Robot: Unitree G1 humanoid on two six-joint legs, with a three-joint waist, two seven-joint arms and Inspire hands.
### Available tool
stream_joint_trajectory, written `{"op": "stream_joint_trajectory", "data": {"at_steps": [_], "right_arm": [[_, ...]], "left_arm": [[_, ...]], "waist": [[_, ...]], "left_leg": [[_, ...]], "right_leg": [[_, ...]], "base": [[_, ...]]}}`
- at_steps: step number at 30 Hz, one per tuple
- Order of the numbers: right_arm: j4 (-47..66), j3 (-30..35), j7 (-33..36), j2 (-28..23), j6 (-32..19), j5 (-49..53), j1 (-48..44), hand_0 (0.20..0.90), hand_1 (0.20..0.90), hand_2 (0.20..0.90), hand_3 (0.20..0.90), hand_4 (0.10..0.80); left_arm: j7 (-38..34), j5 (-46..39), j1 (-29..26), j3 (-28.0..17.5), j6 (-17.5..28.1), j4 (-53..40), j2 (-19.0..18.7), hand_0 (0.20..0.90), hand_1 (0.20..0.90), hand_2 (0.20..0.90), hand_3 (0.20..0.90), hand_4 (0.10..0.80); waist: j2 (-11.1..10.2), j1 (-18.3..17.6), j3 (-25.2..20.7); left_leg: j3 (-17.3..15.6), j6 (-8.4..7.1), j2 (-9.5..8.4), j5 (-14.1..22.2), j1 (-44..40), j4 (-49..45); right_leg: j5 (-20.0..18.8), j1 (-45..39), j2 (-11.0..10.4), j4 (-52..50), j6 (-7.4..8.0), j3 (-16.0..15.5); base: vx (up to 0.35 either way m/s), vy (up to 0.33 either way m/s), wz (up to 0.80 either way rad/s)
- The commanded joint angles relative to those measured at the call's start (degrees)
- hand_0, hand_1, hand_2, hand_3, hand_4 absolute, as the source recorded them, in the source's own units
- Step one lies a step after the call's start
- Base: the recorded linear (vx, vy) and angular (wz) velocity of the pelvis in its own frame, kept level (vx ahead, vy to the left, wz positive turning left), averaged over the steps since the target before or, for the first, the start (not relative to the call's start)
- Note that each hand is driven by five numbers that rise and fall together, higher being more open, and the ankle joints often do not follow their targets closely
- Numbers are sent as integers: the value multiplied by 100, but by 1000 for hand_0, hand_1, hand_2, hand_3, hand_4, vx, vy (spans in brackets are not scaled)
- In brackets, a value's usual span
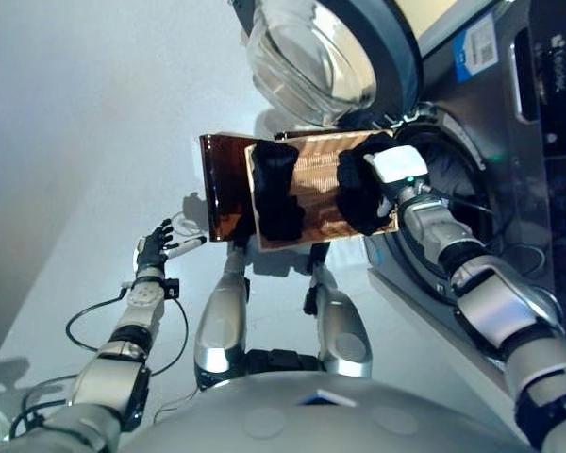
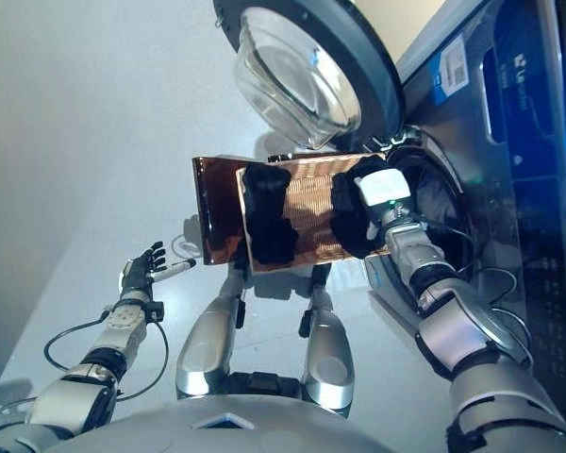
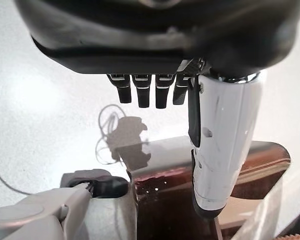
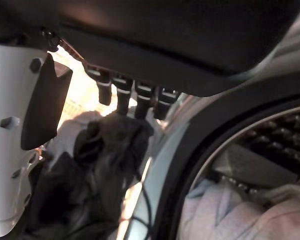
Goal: Pick up the clothes and place them into the washing machine
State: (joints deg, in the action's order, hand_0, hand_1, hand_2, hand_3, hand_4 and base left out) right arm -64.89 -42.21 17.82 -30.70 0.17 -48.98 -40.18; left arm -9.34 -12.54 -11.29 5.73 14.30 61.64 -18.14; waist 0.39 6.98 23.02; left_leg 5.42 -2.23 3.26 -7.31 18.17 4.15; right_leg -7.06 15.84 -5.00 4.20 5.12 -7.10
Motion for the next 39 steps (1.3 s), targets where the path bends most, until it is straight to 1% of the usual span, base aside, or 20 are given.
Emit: {"op": "stream_joint_trajectory", "data": {"at_steps": [1, 11, 22, 35, 39], "right_arm": [[45, 8, 379, -511, 193, 182, -446, 900, 900, 900, 900, 800], [139, 30, 475, -537, 183, 303, -515, 900, 900, 900, 900, 800], [-34, 2, 581, -572, 199, 478, -723, 900, 900, 900, 900, 800], [-380, -106, 596, -608, 336, 363, -897, 900, 900, 900, 900, 800], [-456, -273, 539, -577, 377, 84, -884, 900, 900, 900, 900, 800]], "left_arm": [[-228, -167, -10, 142, 331, -86, -112, 900, 900, 900, 900, 800], [-302, -260, -63, 144, 377, -176, -41, 900, 900, 900, 900, 800], [-406, -391, -133, 153, 441, -291, -31, 900, 900, 900, 900, 800], [-435, -520, -99, 236, 492, -522, 27, 900, 900, 900, 900, 800], [-425, -536, -138, 266, 493, -531, 60, 900, 900, 900, 900, 800]], "waist": [[15, 0, -313], [109, -50, -171], [251, -57, -65], [430, 22, -8], [490, 34, 10]], "left_leg": [[9, -410, 144, -222, 249, 69], [56, -460, 188, -312, 468, 83], [129, -543, 199, -404, 803, 85], [245, -596, 230, -472, 1003, 85], [306, -619, 225, -491, 1054, 85]], "right_leg": [[171, 916, -66, -1019, 93, 156], [225, 1234, 20, -1168, 69, 104], [299, 1621, 34, -1366, 47, 27], [517, 1997, 84, -1814, -12, -79], [589, 2076, 99, -1908, -35, -117]], "base": [[0, 0, 0], [-21, -25, 0], [-25, -26, 3], [-4, -24, 5], [-8, -32, 9]]}}
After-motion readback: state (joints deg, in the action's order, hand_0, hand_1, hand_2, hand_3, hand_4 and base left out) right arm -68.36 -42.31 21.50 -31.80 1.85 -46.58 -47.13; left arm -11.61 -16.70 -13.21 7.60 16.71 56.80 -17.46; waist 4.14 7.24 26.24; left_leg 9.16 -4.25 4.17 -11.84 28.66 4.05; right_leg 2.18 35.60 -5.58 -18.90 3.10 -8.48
